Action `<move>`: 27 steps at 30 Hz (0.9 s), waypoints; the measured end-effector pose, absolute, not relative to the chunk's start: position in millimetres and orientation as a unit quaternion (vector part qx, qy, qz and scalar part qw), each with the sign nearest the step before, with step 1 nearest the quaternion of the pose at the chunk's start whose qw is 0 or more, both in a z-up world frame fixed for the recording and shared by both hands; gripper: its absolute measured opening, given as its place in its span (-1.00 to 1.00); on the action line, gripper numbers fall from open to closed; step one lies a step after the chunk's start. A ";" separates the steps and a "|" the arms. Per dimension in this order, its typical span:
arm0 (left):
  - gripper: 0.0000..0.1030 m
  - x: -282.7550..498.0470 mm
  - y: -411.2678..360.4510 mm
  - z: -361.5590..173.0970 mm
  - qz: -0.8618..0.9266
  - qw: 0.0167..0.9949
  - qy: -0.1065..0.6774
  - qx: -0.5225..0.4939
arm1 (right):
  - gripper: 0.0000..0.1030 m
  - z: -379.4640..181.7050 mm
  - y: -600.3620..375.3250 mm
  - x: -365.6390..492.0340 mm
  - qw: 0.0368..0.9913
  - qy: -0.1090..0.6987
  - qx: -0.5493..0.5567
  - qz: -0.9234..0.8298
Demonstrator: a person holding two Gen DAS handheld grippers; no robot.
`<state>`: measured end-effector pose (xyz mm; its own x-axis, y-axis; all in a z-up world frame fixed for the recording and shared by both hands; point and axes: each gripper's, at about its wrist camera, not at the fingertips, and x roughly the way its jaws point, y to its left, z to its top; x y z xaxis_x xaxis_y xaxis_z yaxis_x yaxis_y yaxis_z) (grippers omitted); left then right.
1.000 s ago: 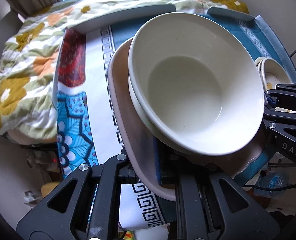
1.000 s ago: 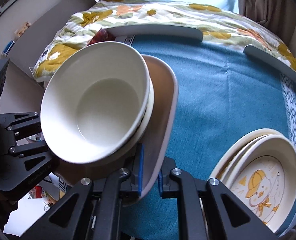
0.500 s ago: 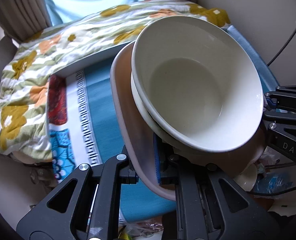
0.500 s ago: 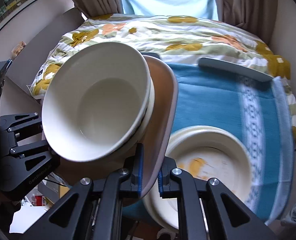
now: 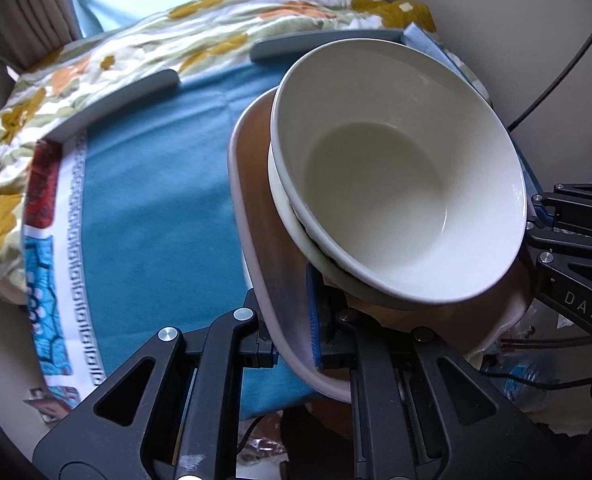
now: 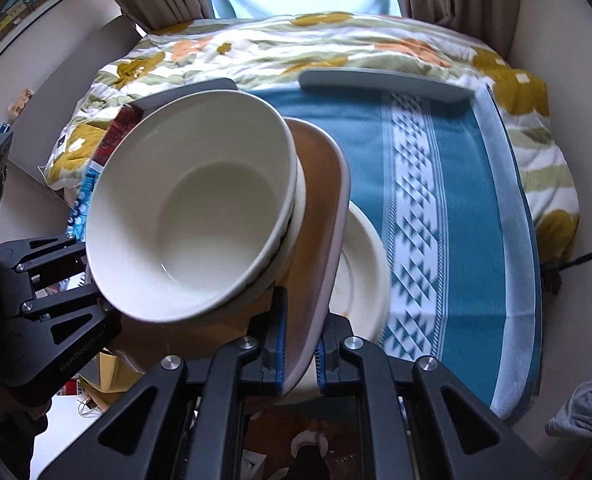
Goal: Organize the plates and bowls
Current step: 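Lift the mauve basin with nested bowls using both tools and carry it over the plate stack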
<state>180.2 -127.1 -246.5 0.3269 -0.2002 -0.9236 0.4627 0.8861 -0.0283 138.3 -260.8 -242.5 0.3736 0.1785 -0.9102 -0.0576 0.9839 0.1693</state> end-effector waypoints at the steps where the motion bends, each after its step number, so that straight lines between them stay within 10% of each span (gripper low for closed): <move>1: -0.83 178.3 -130.4 -250.4 -0.205 0.804 0.545 0.121 | -0.79 -247.7 -264.7 137.3 0.826 0.557 0.054 0.072; 27: -0.77 172.9 -137.5 -287.6 -0.185 0.807 0.547 0.120 | -0.77 -282.4 -273.6 131.6 0.828 0.553 0.042 0.082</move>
<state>172.9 -137.5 -287.6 0.3321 -0.1683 -0.9281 0.4307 0.9025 -0.0095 131.6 -273.6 -282.4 0.3754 0.1834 -0.9085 -0.0897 0.9828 0.1614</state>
